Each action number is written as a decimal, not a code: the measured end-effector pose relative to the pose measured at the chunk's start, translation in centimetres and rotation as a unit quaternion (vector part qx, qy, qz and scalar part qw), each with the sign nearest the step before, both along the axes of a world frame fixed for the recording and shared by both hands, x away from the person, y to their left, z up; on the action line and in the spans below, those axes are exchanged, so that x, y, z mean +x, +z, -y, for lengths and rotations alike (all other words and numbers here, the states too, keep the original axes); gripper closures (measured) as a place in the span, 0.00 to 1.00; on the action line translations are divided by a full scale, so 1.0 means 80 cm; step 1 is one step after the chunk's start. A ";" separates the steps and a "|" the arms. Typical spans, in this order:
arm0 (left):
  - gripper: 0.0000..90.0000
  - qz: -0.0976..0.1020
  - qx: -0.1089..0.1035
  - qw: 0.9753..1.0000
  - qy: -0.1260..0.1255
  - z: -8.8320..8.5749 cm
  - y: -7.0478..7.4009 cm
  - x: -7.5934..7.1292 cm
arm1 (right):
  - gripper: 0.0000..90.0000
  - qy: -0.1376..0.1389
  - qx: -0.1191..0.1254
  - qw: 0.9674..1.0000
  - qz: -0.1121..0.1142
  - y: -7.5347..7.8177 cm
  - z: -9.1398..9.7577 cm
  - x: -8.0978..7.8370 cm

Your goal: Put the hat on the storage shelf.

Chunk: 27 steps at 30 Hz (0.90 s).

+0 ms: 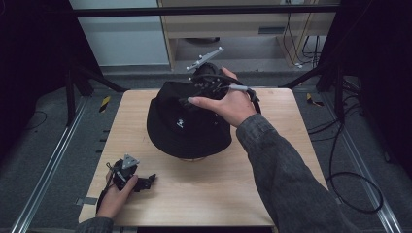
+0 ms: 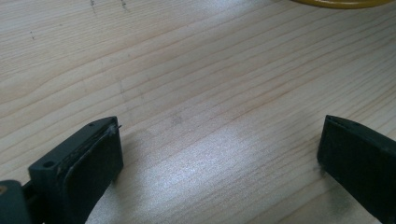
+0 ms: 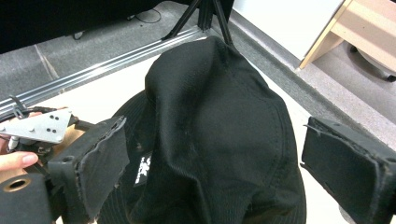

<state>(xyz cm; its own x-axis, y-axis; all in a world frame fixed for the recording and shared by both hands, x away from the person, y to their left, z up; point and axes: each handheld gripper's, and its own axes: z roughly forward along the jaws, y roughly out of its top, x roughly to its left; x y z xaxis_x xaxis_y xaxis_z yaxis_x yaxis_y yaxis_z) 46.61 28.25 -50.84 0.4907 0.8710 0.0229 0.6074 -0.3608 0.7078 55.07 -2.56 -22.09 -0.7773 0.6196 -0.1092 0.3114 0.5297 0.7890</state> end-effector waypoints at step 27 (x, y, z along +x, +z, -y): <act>0.00 0.002 -0.001 1.000 0.000 0.000 0.000 0.000 | 0.07 -0.024 0.028 0.999 0.006 -0.004 0.068 -0.028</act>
<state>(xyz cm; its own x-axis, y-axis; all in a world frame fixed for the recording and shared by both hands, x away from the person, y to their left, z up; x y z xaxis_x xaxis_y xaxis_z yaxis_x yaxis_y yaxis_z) 46.62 28.25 -50.86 0.4915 0.8706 0.0231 0.6049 -0.3603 0.7101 52.85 -7.97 -22.40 -0.7446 0.6623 -0.0828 0.3254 0.4685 0.8213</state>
